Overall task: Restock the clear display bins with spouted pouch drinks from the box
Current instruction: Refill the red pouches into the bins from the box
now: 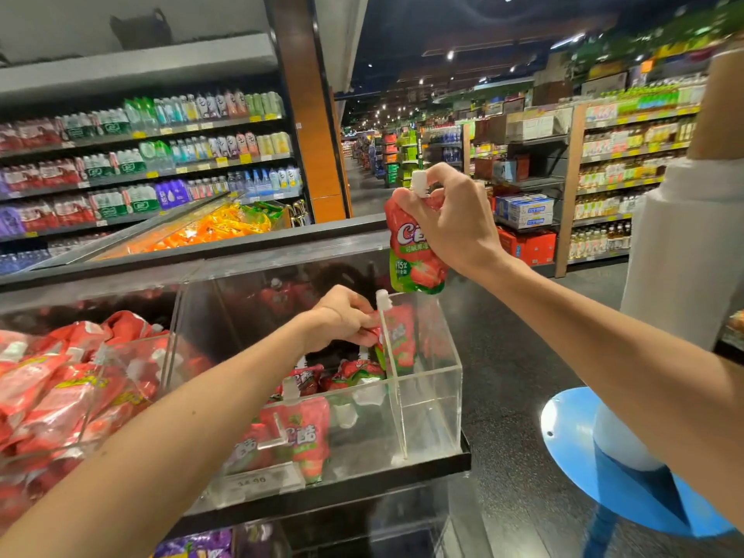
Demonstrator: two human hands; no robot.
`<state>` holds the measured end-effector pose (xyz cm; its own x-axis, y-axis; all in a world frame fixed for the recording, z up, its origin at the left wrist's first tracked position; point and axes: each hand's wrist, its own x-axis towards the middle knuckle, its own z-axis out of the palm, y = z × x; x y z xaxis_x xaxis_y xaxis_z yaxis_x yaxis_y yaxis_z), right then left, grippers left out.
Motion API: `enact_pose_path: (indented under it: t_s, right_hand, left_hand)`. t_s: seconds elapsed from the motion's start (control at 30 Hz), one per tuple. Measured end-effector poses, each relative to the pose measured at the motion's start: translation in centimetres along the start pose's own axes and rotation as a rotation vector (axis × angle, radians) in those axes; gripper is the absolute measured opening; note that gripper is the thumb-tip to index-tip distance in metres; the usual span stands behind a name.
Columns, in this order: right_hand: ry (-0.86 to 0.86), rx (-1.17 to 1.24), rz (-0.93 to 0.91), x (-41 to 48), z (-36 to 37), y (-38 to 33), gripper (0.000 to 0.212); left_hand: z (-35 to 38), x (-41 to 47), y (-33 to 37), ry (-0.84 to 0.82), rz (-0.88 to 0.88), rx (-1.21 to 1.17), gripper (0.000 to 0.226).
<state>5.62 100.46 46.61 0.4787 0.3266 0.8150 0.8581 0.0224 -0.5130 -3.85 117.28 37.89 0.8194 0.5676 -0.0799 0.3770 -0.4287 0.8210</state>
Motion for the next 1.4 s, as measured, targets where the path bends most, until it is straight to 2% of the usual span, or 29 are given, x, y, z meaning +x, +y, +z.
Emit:
enact_pose_path:
  t_s: [0.2, 0.3, 0.37, 0.47, 0.53, 0.63, 0.7, 0.73, 0.87, 0.97, 1.07, 1.2, 1.3, 1.33, 1.37, 1.4]
  right_hand:
    - [-0.003, 0.019, -0.012, -0.2, 0.2, -0.1, 0.037]
    - [0.000, 0.030, -0.010, -0.1, 0.4, 0.0, 0.039]
    - [-0.009, 0.035, -0.007, -0.1, 0.6, -0.1, 0.039]
    - [-0.023, 0.055, -0.007, -0.2, 0.9, -0.8, 0.038]
    - [-0.046, 0.089, -0.009, -0.2, 1.0, -1.7, 0.034]
    - [-0.118, 0.130, -0.034, -0.7, 1.4, -3.8, 0.027]
    - [-0.198, 0.133, -0.079, -1.6, 2.1, -5.3, 0.029]
    - [-0.255, 0.127, -0.107, -2.2, 2.4, -6.0, 0.029]
    - [-0.526, 0.026, -0.244, -4.3, 3.2, -7.3, 0.022]
    - [-0.712, -0.051, -0.241, -4.9, 3.3, -7.2, 0.024]
    - [-0.837, -0.182, -0.224, -5.1, 3.5, -7.0, 0.019]
    - [-0.996, -0.440, -0.220, -5.5, 3.9, -6.8, 0.014]
    - [-1.147, -0.586, -0.228, -6.3, 4.7, -7.0, 0.020]
    - [-1.199, -0.623, -0.240, -6.6, 4.9, -7.2, 0.022]
    - [-1.250, -0.653, -0.254, -6.9, 5.1, -7.4, 0.019]
    - [-1.296, -0.676, -0.274, -7.1, 5.4, -7.5, 0.017]
  left_hand:
    - [1.5, 0.4, -1.0, -0.056, -0.030, -0.018, 0.023]
    - [0.7, 0.2, -0.9, -0.171, -0.080, -0.139, 0.032]
    - [0.0, -0.2, -0.7, -0.222, -0.076, -0.096, 0.035]
    - [-1.9, -2.0, 0.6, -0.144, 0.003, 0.128, 0.030]
    - [-3.9, -4.3, 2.3, -0.068, 0.094, 0.190, 0.028]
    - [-6.9, -8.9, 4.8, -0.079, 0.255, -0.036, 0.043]
    - [-8.0, -11.7, 5.6, -0.140, 0.326, -0.246, 0.050]
    - [-8.3, -12.9, 5.8, -0.143, 0.353, -0.270, 0.048]
    - [-7.6, -14.8, 4.1, 0.060, 0.451, -0.032, 0.030]
    - [-7.0, -14.3, 1.7, 0.124, 0.409, -0.009, 0.023]
    - [-6.0, -13.0, 0.1, 0.073, 0.350, 0.060, 0.019]
    - [-4.9, -11.5, -0.8, -0.008, 0.341, 0.450, 0.016]
    - [-4.4, -10.2, -1.2, -0.148, 0.284, 0.622, 0.024]
    - [-4.2, -9.7, -1.3, -0.203, 0.257, 0.661, 0.019]
    - [-3.9, -9.5, -1.3, -0.266, 0.242, 0.676, 0.013]
    - [-3.7, -9.4, -1.3, -0.348, 0.225, 0.668, 0.020]
